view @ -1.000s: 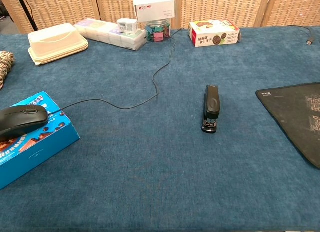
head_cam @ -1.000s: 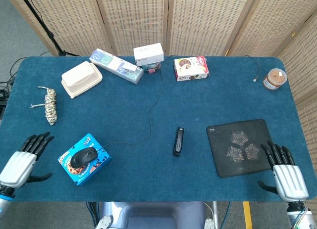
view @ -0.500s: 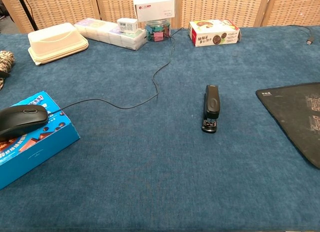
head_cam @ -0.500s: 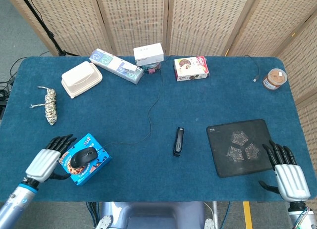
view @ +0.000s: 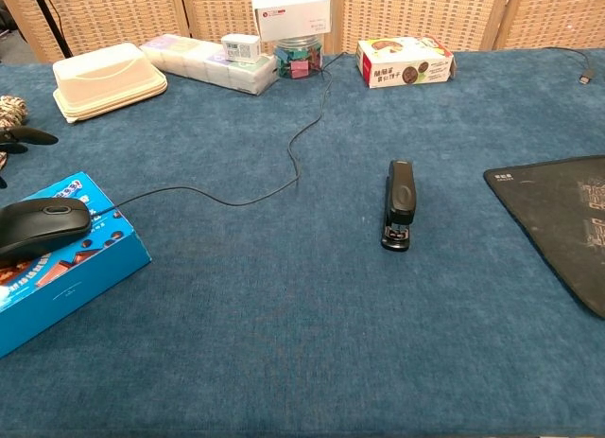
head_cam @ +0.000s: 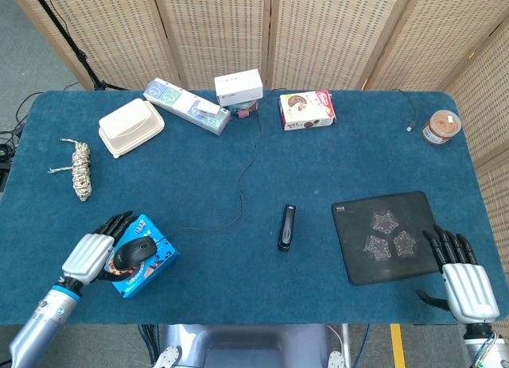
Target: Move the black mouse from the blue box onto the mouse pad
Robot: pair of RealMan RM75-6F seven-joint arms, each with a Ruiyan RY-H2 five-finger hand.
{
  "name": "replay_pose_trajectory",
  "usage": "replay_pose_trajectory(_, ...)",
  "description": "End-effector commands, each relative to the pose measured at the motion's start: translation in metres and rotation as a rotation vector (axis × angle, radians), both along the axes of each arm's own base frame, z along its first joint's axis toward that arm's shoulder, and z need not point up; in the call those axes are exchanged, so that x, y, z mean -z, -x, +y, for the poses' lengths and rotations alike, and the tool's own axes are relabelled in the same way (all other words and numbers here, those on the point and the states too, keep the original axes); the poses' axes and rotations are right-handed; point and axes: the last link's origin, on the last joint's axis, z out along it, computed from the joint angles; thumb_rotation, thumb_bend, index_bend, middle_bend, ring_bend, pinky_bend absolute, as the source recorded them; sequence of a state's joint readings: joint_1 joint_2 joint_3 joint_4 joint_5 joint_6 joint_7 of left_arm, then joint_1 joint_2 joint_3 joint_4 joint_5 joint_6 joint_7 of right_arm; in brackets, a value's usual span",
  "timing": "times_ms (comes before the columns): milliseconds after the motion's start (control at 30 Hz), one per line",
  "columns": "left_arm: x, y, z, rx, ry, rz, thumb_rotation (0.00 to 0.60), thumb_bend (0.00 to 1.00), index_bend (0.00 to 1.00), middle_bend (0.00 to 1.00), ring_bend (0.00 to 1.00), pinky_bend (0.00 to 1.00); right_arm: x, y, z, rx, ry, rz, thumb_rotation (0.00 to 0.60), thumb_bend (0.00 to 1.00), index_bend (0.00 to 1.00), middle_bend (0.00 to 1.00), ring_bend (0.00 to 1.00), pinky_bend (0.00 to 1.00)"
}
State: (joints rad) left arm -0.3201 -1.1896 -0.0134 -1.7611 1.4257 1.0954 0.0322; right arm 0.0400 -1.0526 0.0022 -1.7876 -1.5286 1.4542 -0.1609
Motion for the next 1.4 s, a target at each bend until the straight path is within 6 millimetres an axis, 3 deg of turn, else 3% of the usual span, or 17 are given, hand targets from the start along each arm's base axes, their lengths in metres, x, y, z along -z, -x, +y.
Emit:
replay_pose_trajectory(33,0.002,-0.003,0.001,-0.004,-0.014,0.002,0.6,0.09,0.04,0.12,0.17,0.33,0.0,0.0,0.0,0.0,-0.002,0.0,0.6,0.0,0.0,0.0,0.0,0.0)
replay_pose_trajectory(233,0.01,-0.007,0.001,0.001,-0.015,0.012,0.6,0.12,0.15,0.2,0.24,0.4,0.0,0.0,0.0,0.001,0.0,-0.003,0.6,0.0,0.0,0.0,0.0,0.0)
replay_pose_trajectory(400,0.016,-0.011,0.002,0.009,-0.033,0.002,0.6,0.21,0.32,0.33,0.36,0.51,0.0,0.0,0.0,0.002,-0.005,-0.013,0.6,0.0,0.0,0.0,0.0,0.0)
replay_pose_trajectory(667,0.023,-0.012,0.002,0.007,-0.045,0.005,0.6,0.26,0.45,0.43,0.45,0.6,0.0,0.0,0.0,0.002,-0.011,-0.02,0.6,0.0,0.0,0.0,0.0,0.0)
replay_pose_trajectory(1000,0.023,-0.021,0.008,0.043,-0.084,-0.044,0.6,0.26,0.47,0.44,0.46,0.6,0.0,0.0,0.0,0.003,-0.015,-0.025,0.6,0.0,0.0,0.0,0.0,0.0)
replay_pose_trajectory(1267,0.018,-0.058,0.026,0.141,-0.096,-0.096,0.6,0.26,0.47,0.44,0.46,0.6,-0.002,0.001,-0.001,0.005,-0.011,-0.028,0.6,0.0,0.0,0.0,0.0,0.0)
replay_pose_trajectory(1400,0.018,-0.089,0.042,0.196,-0.097,-0.111,0.6,0.26,0.47,0.44,0.46,0.6,-0.002,0.001,-0.001,0.007,-0.013,-0.026,0.6,0.0,0.0,0.0,0.0,0.0)
